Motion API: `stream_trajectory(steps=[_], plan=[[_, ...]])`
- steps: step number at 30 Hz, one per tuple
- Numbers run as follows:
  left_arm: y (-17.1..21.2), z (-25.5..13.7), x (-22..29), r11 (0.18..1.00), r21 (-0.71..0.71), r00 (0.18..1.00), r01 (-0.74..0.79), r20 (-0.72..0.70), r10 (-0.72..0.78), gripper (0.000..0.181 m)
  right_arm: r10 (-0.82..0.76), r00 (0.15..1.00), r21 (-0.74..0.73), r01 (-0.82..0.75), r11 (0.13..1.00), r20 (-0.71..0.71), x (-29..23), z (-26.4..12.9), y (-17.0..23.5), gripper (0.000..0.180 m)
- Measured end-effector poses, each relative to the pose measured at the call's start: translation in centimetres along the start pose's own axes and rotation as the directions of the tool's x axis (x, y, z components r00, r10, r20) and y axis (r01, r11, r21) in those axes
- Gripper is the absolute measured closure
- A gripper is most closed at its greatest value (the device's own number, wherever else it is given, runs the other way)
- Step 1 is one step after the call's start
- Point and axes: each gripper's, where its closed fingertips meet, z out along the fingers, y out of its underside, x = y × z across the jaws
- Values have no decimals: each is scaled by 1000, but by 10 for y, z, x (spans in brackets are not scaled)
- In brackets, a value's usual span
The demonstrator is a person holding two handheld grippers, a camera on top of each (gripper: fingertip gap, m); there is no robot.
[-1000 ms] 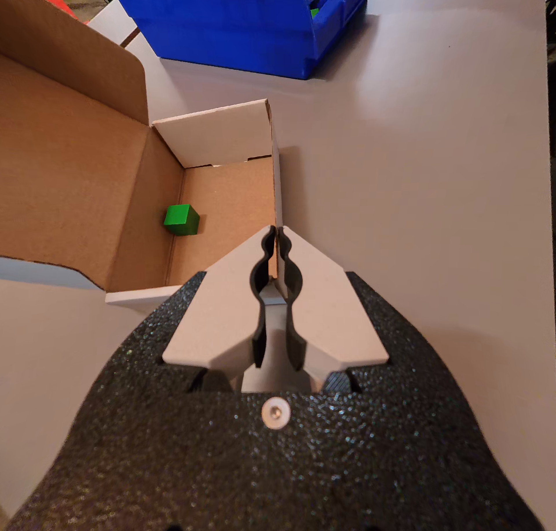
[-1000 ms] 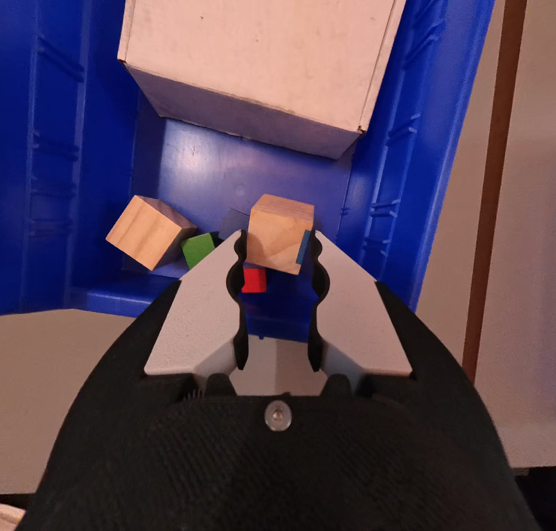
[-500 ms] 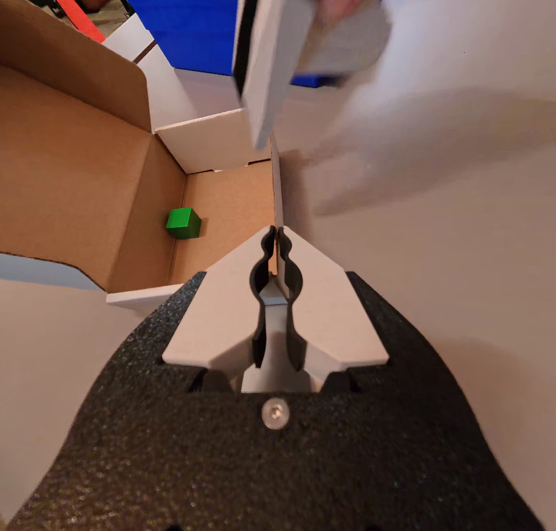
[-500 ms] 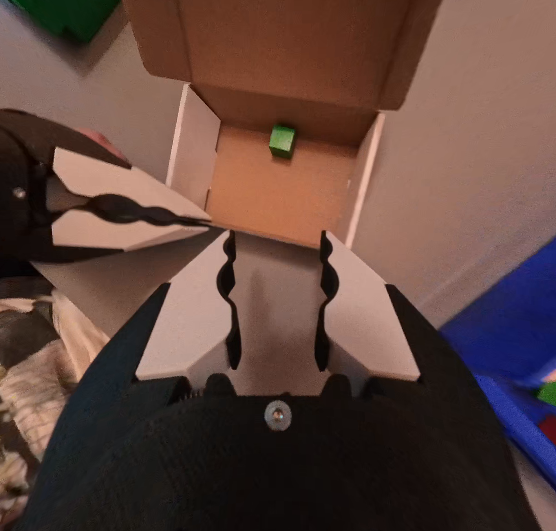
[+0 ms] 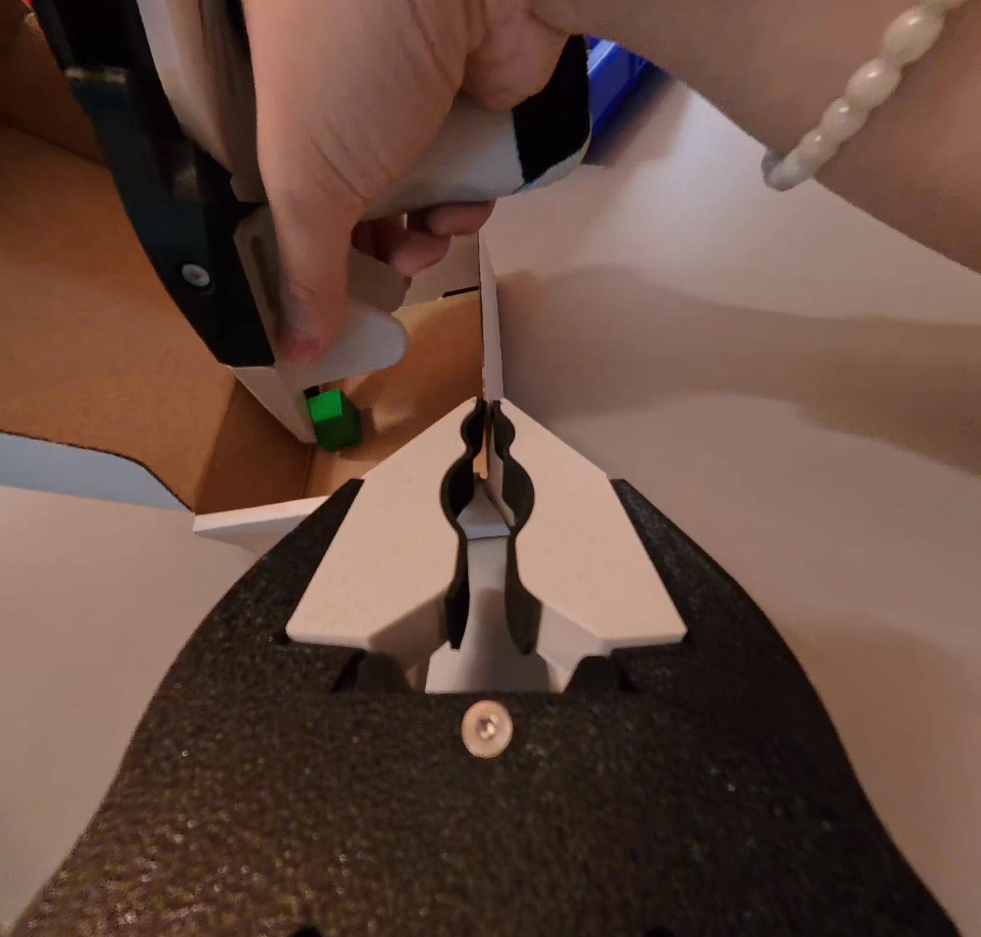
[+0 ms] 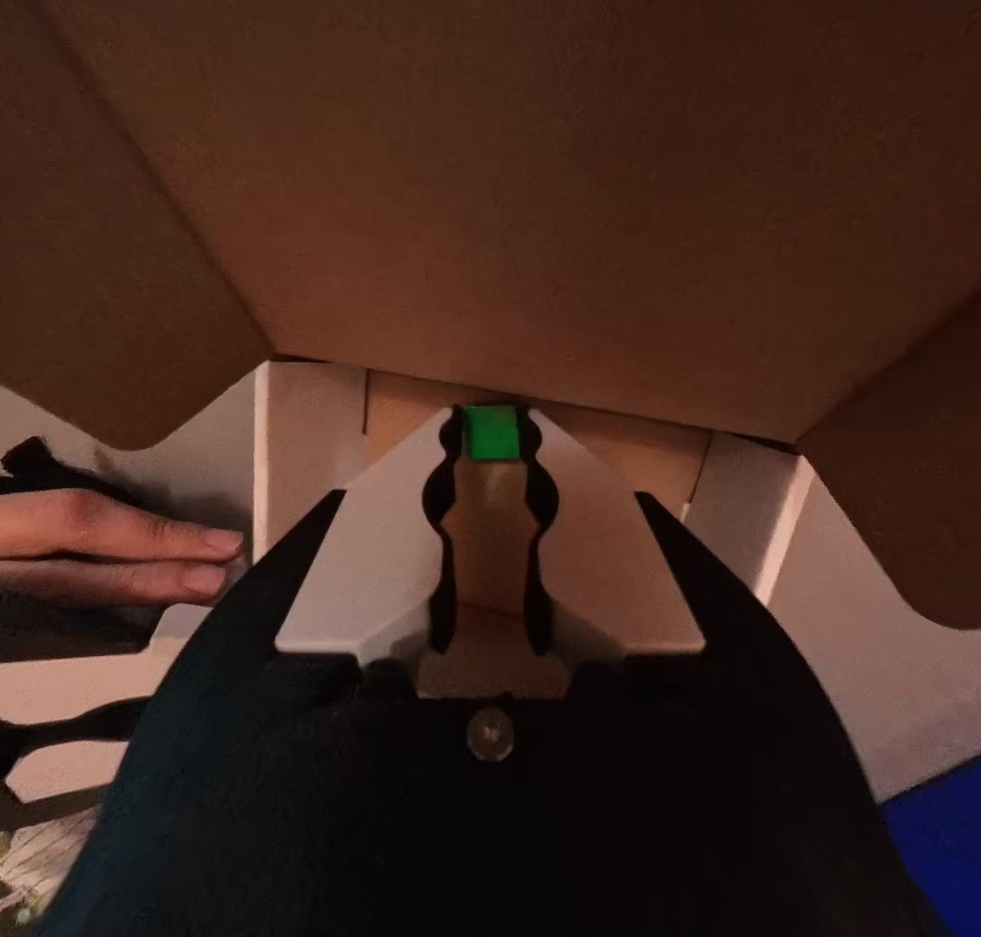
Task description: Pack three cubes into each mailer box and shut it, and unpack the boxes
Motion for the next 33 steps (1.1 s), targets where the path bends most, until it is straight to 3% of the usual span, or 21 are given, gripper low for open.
stream_trajectory(steps=[4, 8, 12, 16, 19, 25, 27, 30, 33], plan=[[2, -1, -1, 1000, -4, 1000, 5, -4, -5, 181, -52, 999, 20, 52, 998, 11, -5, -22, 6, 160], [2, -1, -2, 1000, -5, 1000, 8, -5, -8, 181, -97, 995, 100, 96, 990, 4, 4, -77, 19, 160], [2, 0, -2, 1000, -6, 1000, 7, -2, -7, 181, 1, 981, 161, 30, 986, -192, 73, -151, 54, 160], [3, 0, -2, 1000, -6, 1000, 4, -1, -4, 181, 201, 881, 259, -94, 961, -428, 179, -219, 101, 160], [3, 0, -2, 1000, -13, 1000, 2, -6, -2, 181, 306, 836, 223, -225, 948, -455, 237, -221, 147, 160], [5, -1, -3, 1000, -17, 1000, -6, -4, 6, 180, 346, 825, 130, -323, 937, -446, 270, -193, 196, 159], [6, -1, -5, 999, -25, 1000, -29, 4, 29, 180, 353, 827, 148, -321, 935, -438, 267, -190, 190, 123], [9, -3, -7, 997, -47, 998, -54, 13, 55, 179, 300, 855, 316, -172, 933, -422, 237, -202, 138, 120], [10, -4, -9, 998, -45, 999, -39, 1, 39, 179, 131, 955, 531, 31, 847, -265, 162, -205, 57, 126]])
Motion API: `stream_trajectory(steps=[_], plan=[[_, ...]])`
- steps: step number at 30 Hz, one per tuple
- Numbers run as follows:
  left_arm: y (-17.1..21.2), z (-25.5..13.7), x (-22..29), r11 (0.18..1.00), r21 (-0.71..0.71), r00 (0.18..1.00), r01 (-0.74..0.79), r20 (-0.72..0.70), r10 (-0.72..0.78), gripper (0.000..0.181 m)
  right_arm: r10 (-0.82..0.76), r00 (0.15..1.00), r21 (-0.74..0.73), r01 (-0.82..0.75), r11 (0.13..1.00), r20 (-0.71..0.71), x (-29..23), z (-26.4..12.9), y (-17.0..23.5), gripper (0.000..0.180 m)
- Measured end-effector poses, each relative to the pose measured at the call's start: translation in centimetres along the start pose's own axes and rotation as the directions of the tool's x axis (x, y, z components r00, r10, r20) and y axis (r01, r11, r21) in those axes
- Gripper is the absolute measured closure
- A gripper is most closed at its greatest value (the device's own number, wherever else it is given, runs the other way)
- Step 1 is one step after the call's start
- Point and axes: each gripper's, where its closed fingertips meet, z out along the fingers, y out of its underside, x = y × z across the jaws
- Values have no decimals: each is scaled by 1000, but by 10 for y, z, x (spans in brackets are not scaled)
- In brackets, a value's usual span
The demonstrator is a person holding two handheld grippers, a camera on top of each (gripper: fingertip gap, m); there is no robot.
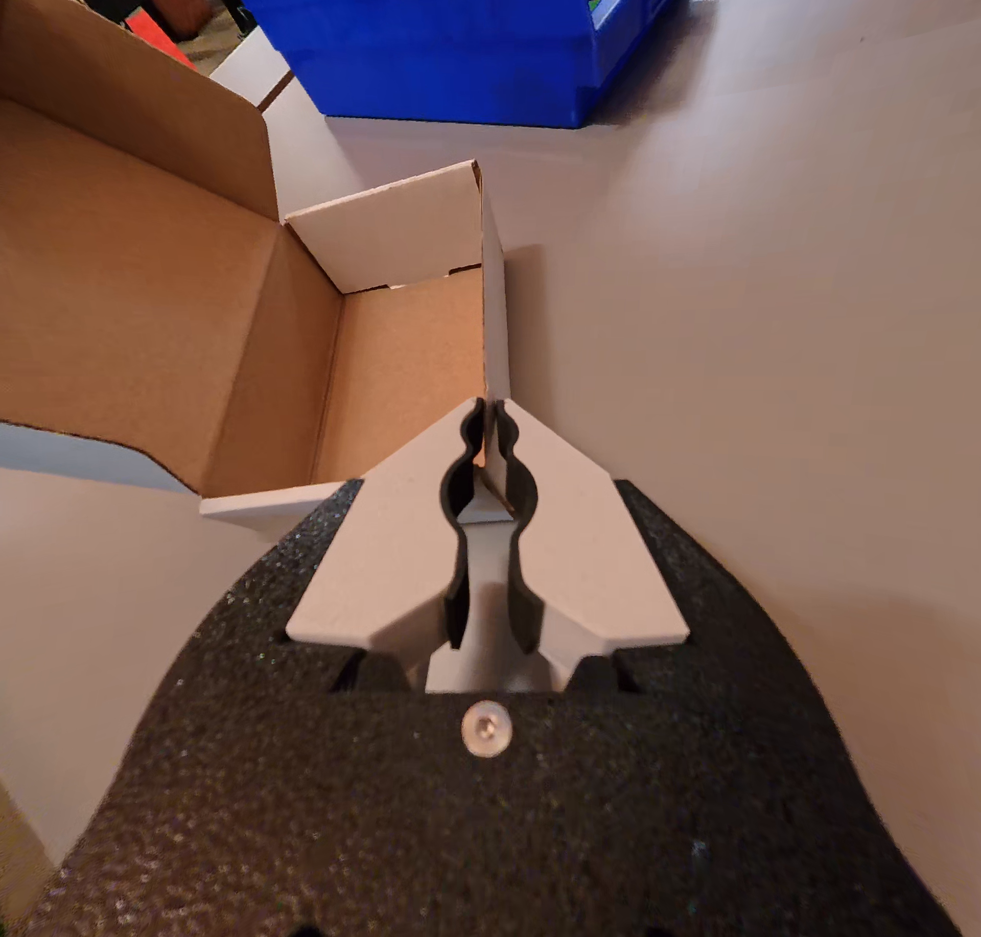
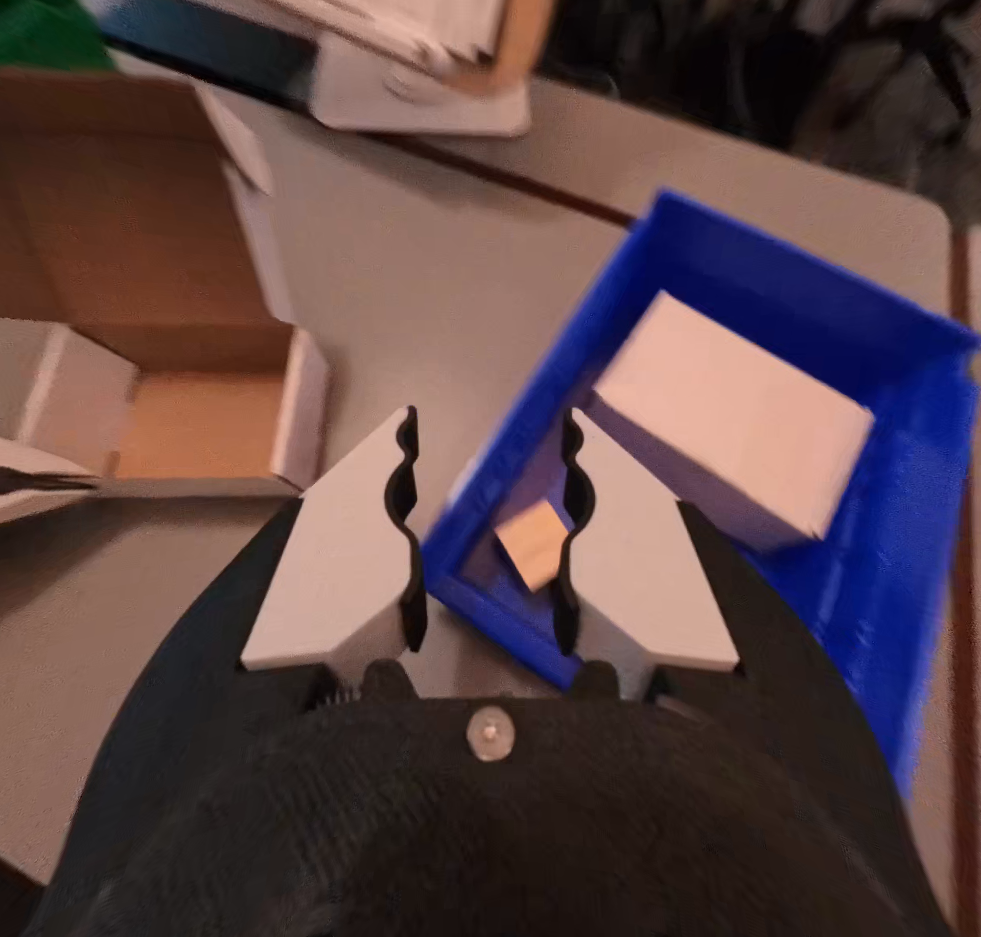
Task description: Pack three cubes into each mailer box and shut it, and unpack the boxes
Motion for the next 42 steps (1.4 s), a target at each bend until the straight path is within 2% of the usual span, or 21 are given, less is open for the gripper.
stream_trajectory(steps=[3, 5, 9, 12, 14, 21, 28, 31, 33, 35, 37, 42], plan=[[0, 0, 0, 1000, 5, 1000, -2, -3, 2, 179, -34, 985, 179, 3, 984, 170, -69, 24, -50, 134], [0, 0, -1, 1000, 1, 1000, -17, 4, 17, 179, -10, 964, 154, -32, 988, 267, -100, 49, -61, 138], [0, 0, -1, 999, -5, 999, -46, 21, 46, 179, -41, 960, 55, 27, 998, 276, -125, 95, -58, 134], [0, 0, -1, 999, 4, 998, -53, 28, 53, 179, -99, 960, 86, 79, 993, 261, -135, 110, -62, 151], [0, 0, -2, 999, 10, 998, -49, 28, 49, 179, -131, 963, 92, 112, 989, 233, -136, 115, -61, 178], [5, -2, -12, 1000, -2, 998, -3, 57, 3, 177, -237, 969, 176, 222, 959, 70, -134, 95, -52, 179], [9, -7, -21, 998, 1, 997, 55, 53, -55, 167, -155, 984, 289, 175, 941, -91, -133, 79, -27, 179], [-4, -22, -30, 976, 53, 977, 211, 4, -212, 145, -118, 982, 321, 160, 933, -146, -134, 73, -20, 179], [-20, -40, -43, 927, 151, 939, 343, -30, -342, 148, -102, 978, 342, 160, 926, -182, -136, 70, -18, 179], [-21, -55, -69, 890, 204, 900, 408, 75, -429, 164, -95, 972, 352, 168, 921, -216, -138, 68, -15, 179], [-13, -67, -94, 898, 228, 865, 375, 262, -428, 179, -79, 972, 372, 159, 915, -221, -143, 64, -13, 179], [-12, -74, -113, 948, 200, 787, 250, 528, -319, 180, -70, 968, 391, 163, 906, -240, -151, 59, -4, 179]])
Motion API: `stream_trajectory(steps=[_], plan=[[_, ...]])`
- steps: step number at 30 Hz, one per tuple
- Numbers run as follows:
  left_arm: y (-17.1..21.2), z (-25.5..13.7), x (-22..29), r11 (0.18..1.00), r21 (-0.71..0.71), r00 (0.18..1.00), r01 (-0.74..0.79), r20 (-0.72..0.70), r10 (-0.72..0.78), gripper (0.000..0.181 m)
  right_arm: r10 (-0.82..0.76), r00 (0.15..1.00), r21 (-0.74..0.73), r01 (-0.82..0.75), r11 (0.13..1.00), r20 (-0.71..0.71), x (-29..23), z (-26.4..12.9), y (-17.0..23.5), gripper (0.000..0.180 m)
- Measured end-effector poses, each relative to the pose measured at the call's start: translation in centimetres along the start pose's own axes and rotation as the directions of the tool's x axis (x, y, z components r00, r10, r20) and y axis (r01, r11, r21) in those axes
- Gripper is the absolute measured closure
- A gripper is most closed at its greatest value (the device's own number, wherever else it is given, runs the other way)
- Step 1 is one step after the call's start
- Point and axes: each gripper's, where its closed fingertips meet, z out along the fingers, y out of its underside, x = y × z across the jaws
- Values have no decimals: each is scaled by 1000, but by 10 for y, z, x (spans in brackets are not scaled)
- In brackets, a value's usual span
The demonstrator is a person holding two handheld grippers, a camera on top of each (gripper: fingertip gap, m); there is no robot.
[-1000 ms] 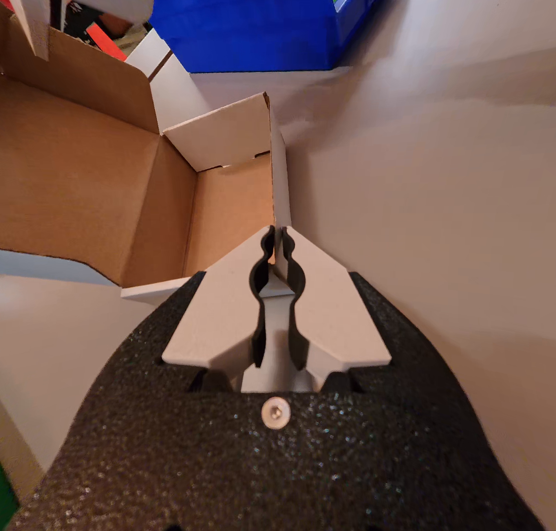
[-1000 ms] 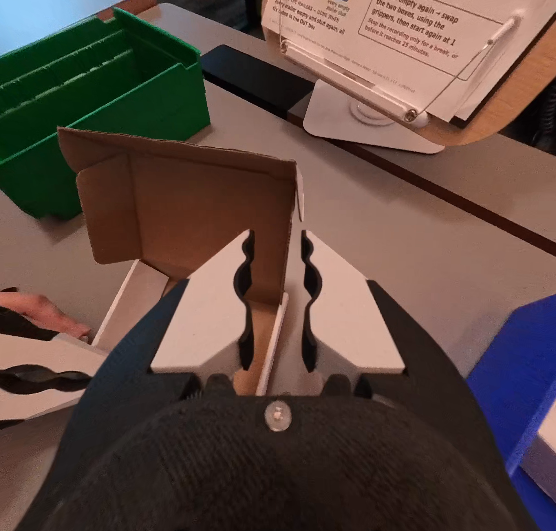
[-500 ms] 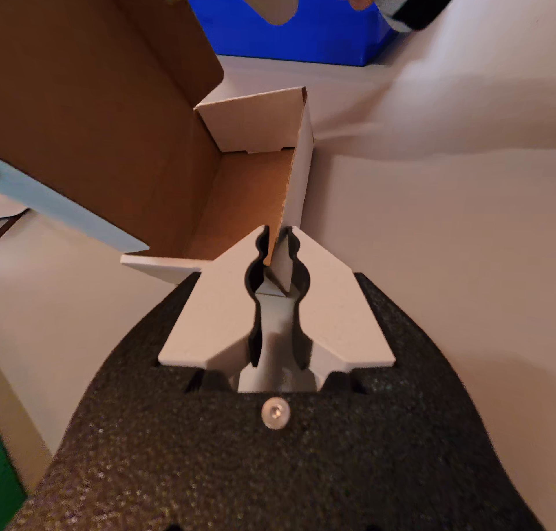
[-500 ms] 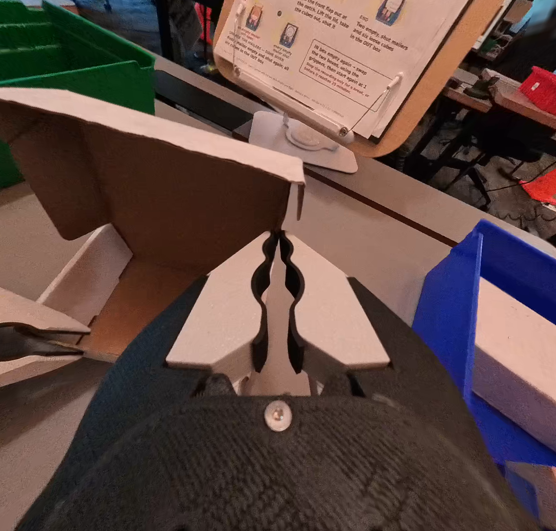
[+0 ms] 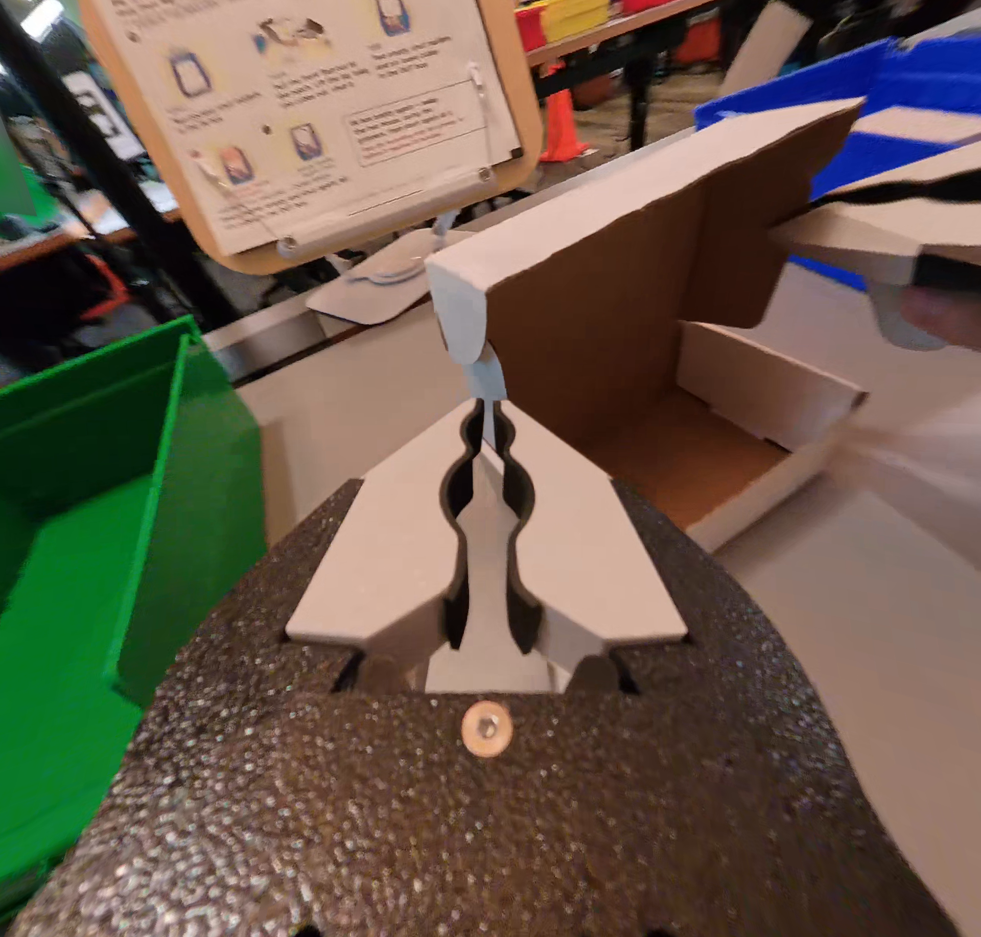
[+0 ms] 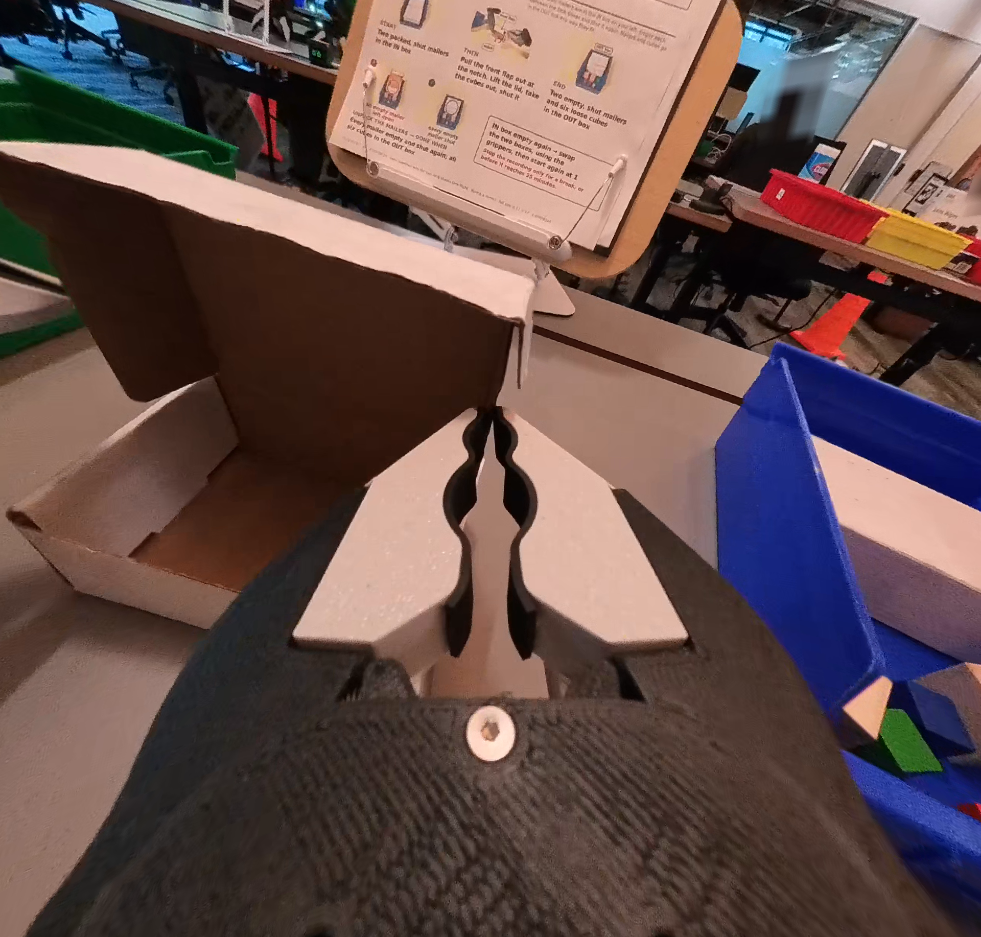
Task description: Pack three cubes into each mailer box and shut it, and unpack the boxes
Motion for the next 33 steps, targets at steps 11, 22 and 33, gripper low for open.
stream_trajectory(steps=[11, 22, 33], plan=[[2, 9, -1, 1000, -4, 995, -12, 100, 12, 173, -18, 998, 35, 20, 999, -60, -7, -20, 9, 178], [14, -13, 10, 987, -159, 998, 26, -60, -36, 159, -4, 999, 30, 5, 1000, -47, -11, -23, 9, 179], [10, -7, 11, 998, -63, 1000, 19, 16, -18, 178, 14, 999, 20, -13, 1000, -39, -18, -31, 8, 178]])
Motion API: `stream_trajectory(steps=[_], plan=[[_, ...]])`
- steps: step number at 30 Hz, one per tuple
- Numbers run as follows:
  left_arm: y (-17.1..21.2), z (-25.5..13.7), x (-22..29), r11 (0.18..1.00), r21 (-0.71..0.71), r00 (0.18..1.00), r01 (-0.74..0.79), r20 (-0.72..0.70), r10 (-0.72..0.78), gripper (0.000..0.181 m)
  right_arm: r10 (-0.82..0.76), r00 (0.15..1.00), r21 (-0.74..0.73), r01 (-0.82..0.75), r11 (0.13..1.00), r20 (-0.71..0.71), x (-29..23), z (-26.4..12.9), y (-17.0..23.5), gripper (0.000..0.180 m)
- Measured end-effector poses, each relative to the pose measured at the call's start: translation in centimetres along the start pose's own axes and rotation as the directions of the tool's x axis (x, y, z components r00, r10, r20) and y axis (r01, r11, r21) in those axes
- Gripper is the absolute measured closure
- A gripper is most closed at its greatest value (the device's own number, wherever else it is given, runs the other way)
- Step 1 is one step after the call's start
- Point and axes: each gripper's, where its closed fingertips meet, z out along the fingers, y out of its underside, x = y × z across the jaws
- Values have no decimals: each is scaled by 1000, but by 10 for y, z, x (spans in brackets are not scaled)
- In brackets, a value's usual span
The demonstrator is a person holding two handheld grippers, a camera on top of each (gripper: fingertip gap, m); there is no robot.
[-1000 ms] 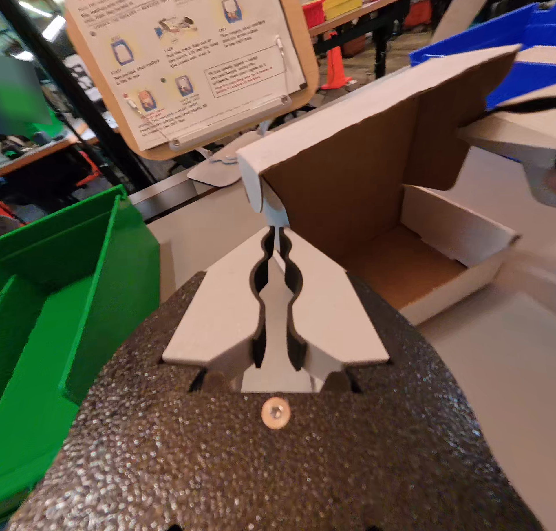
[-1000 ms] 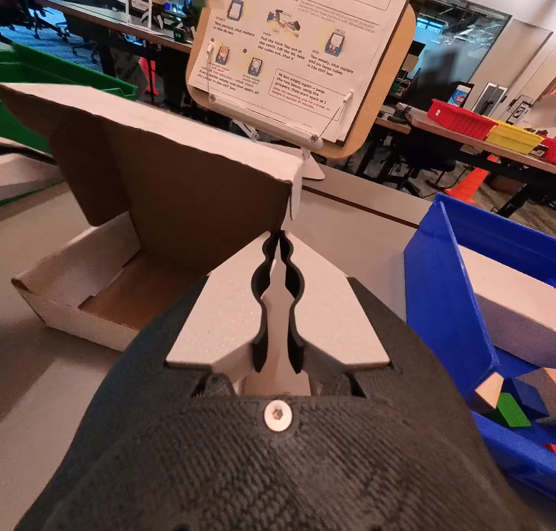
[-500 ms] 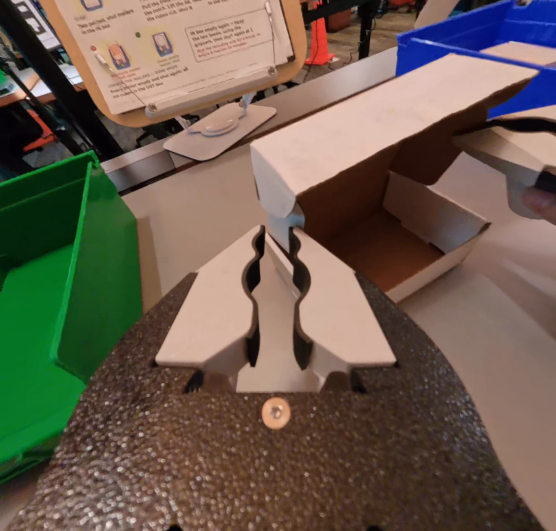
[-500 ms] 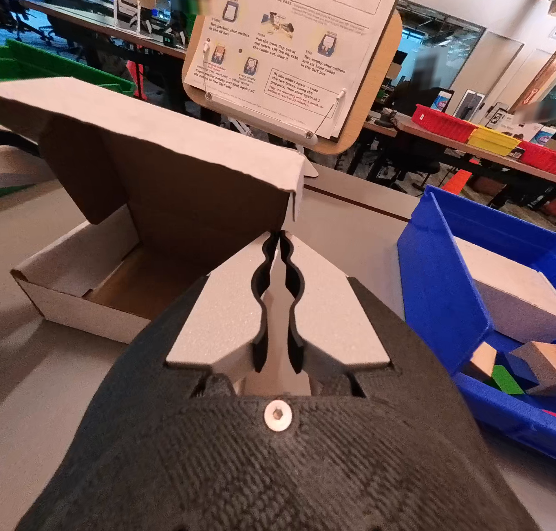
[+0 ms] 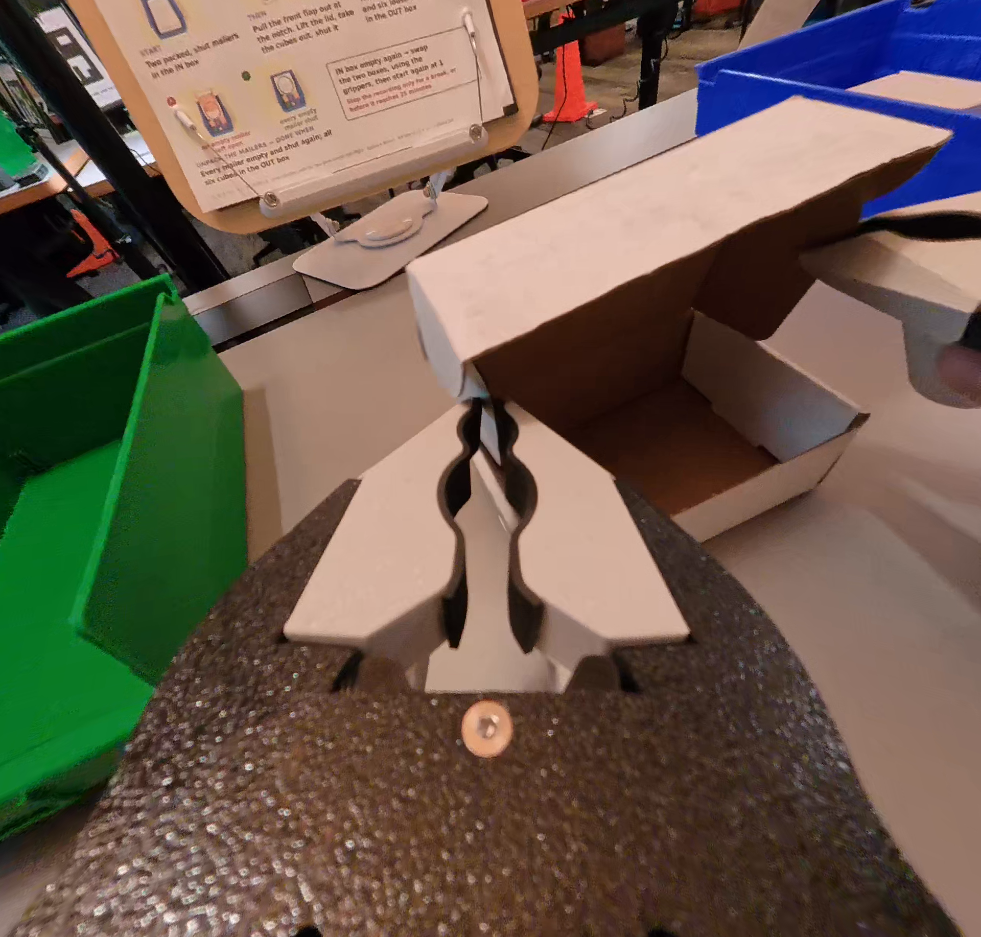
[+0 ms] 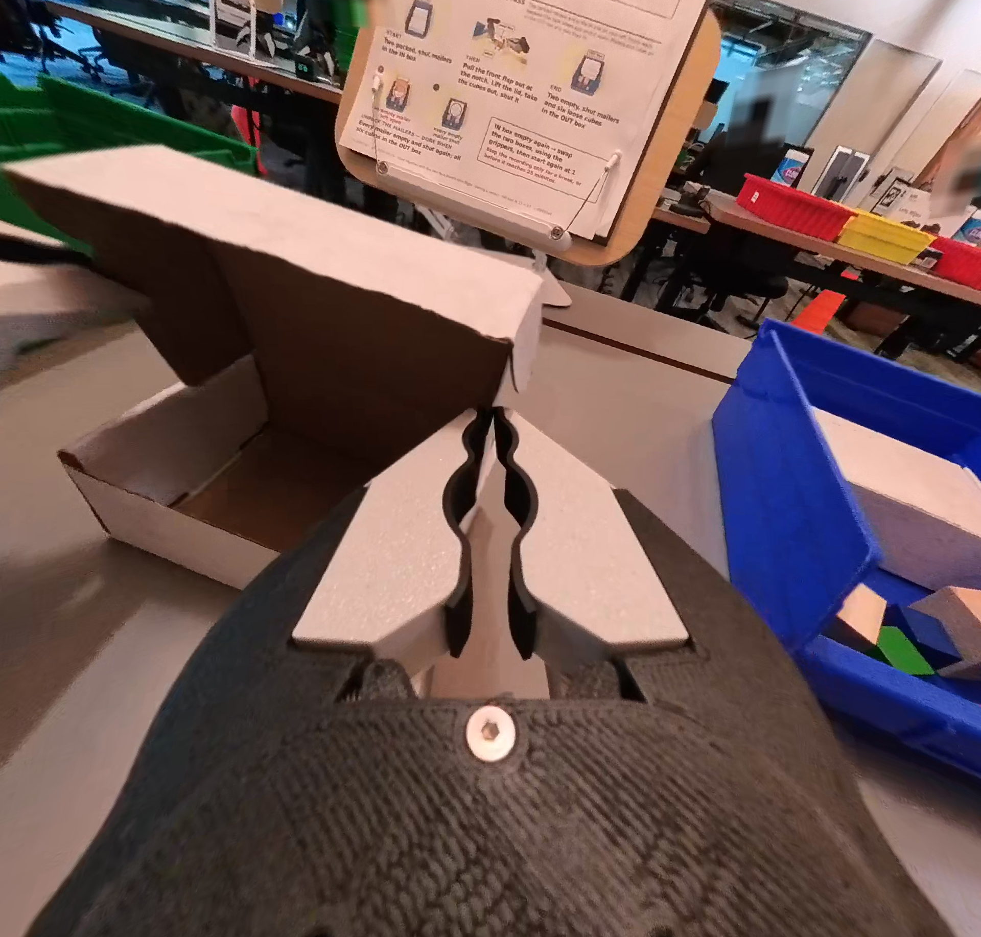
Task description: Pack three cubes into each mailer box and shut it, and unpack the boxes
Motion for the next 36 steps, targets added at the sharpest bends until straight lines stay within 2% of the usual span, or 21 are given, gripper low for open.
stream_trajectory(steps=[4, 10, 13, 15, 19, 21, 25, 31, 33, 36], plan=[[3, -2, 3, 1000, 14, 1000, 3, 21, -3, 178, 62, 998, 9, -61, 998, -10, -5, -3, 0, 178], [6, -8, 6, 997, 75, 998, 19, 62, -24, 179, 239, 970, 53, -241, 969, 42, -6, -8, 1, 178], [6, -12, 8, 996, 86, 996, -34, 90, 26, 178, 107, 994, 37, -107, 994, -3, -4, -10, 2, 179], [6, -14, 12, 995, 102, 998, 1, 70, -8, 177, 53, 998, 36, -52, 998, -29, -9, -13, -1, 179], [2, -16, 11, 991, 120, 997, 62, 27, -66, 177, 256, 965, 72, -259, 963, 50, -14, -13, -1, 178], [1, -17, 10, 990, 118, 997, 77, 8, -78, 177, 345, 933, 44, -350, 936, 100, -18, -10, -1, 176], [16, -15, 8, 998, 55, 1000, -21, 22, 19, 177, 111, 994, -23, -110, 994, 23, -18, -7, 10, 178], [37, -12, 16, 998, -46, 998, -37, -51, 34, 180, 1, 999, -106, 4, 994, 51, -19, -9, 27, 175], [44, -12, 22, 995, -95, 994, -37, -104, 27, 181, -78, 997, -130, 78, 988, 2, -11, -18, 31, 150], [49, -14, 26, 987, -139, 988, -79, -144, 59, 181, -232, 966, -115, 220, 969, -110, -2, -40, 30, 131]])
